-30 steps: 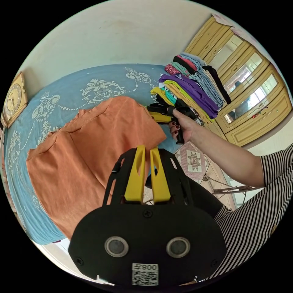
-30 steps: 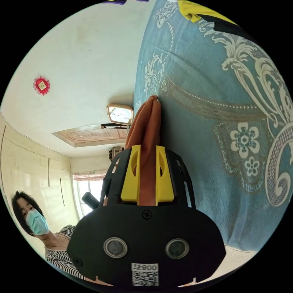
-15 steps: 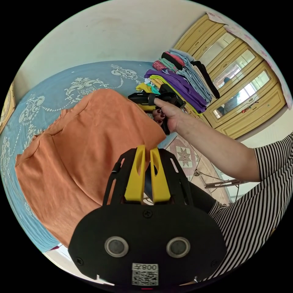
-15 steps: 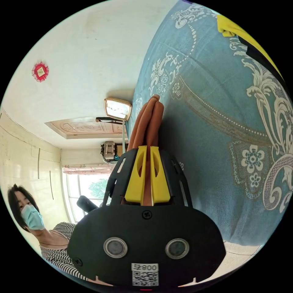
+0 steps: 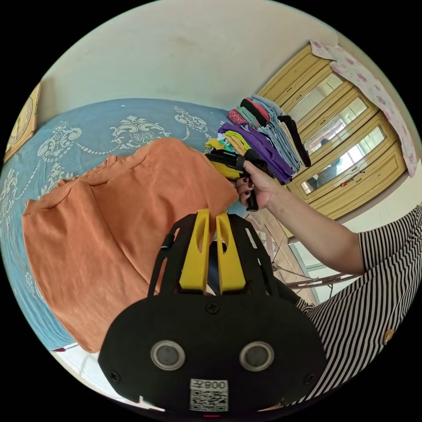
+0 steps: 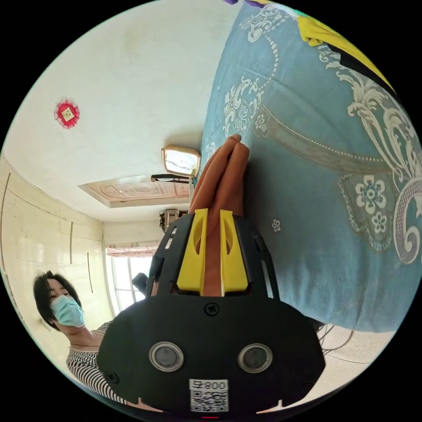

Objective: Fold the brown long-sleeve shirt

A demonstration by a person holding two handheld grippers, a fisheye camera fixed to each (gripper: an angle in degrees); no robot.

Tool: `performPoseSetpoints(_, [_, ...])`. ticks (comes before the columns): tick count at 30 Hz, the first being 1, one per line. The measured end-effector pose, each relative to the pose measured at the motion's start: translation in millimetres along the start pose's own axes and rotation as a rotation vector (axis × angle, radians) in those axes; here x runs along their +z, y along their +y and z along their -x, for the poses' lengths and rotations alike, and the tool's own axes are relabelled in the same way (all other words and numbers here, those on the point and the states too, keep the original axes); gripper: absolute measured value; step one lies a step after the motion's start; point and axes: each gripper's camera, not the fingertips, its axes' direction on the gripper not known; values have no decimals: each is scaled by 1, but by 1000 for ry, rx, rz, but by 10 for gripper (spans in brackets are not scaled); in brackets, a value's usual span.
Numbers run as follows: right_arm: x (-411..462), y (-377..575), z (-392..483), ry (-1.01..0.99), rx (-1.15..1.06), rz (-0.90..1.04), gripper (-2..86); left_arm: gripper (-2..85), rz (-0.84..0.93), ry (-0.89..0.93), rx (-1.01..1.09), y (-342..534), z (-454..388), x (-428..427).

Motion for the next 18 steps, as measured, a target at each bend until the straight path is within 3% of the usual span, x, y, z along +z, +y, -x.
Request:
performPoseSetpoints(11, [-16,-17,48,-49,33,77,134,23,30,-46,70,9,12,-5])
performPoseSetpoints(18, [1,-51,100,114,-6,169,85,22,99,-100,133,15,18,-6])
